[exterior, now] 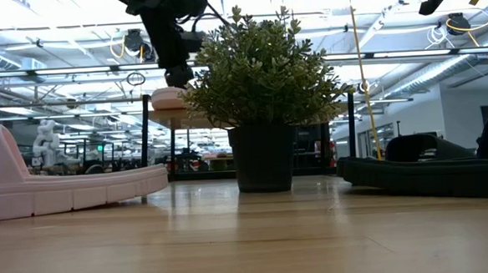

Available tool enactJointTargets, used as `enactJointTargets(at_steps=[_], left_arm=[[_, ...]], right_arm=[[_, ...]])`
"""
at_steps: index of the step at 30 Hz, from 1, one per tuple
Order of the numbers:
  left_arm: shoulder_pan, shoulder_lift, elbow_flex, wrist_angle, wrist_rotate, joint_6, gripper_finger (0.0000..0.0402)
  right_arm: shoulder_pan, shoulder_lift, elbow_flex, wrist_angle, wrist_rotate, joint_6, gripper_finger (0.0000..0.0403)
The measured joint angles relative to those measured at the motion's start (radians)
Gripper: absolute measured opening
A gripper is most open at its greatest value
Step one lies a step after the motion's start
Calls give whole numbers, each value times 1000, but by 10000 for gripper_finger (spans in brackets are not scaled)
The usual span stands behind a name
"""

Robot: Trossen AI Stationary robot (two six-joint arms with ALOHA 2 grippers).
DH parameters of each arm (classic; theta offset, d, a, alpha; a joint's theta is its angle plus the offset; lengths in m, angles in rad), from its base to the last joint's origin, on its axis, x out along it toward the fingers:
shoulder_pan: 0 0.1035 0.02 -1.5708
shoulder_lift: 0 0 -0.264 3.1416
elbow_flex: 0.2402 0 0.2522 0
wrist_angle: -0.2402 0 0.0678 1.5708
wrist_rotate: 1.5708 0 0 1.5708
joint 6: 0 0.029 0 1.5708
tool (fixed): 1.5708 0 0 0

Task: Pick and place slides into the shelf
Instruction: Put the pink slipper on the shelf

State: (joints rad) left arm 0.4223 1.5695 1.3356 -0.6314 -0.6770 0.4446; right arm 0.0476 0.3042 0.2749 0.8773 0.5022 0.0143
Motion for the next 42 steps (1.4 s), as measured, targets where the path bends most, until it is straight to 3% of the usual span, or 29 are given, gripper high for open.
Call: enactJointTargets(at_steps=[9, 16, 22, 29, 42], left_arm=[[-38, -1, 69, -116, -5, -24, 191], [-106, -1, 202, -433, 5, -139, 191], [-203, -24, 324, -723, 176, -303, 191], [-353, -117, 342, -906, 401, -487, 191], [-702, -170, 342, -939, 435, -1034, 191]], right_arm=[[0, 0, 0, 0, 0, 0, 100], [0, 0, 0, 0, 0, 0, 100], [0, 0, 0, 0, 0, -7, 100], [0, 0, 0, -12, 0, -26, 100], [0, 0, 0, -16, -6, -6, 100]])
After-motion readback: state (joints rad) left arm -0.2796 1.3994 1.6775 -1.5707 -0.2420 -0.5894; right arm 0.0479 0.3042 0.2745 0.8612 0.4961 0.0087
